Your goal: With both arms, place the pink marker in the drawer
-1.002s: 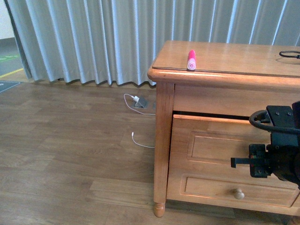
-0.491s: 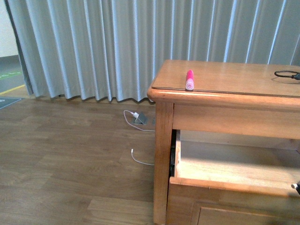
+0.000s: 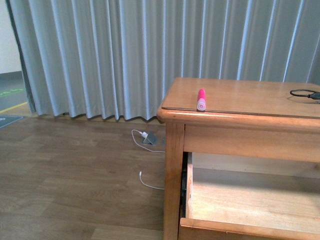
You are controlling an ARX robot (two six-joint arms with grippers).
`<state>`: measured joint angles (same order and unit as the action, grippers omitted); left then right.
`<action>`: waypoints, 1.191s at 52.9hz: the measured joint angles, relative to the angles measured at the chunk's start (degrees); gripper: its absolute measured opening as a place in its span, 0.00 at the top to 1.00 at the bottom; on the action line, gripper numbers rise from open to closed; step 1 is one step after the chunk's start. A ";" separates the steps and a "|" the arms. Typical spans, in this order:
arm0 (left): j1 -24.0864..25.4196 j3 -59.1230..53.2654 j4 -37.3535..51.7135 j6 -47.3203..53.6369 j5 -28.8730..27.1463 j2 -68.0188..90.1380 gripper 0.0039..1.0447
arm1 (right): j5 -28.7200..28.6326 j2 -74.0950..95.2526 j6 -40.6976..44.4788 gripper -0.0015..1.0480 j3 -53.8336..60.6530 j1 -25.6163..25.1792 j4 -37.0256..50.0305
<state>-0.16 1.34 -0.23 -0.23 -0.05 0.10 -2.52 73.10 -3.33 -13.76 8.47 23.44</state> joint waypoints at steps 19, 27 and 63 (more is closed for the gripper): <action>0.00 0.00 0.00 0.00 0.00 0.00 0.06 | -7.98 -42.93 -1.09 0.08 0.31 -6.40 -32.35; 0.00 0.00 0.00 0.00 0.00 0.00 0.06 | -12.13 -54.12 -0.87 0.08 -0.35 -11.58 -39.23; 0.00 0.00 0.00 0.00 -0.02 0.00 0.06 | 1.84 -68.87 2.73 0.57 8.98 -9.20 -24.33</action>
<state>-0.16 1.34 -0.23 -0.23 -0.08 0.10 -0.69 4.23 -0.60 -4.78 -0.73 -0.89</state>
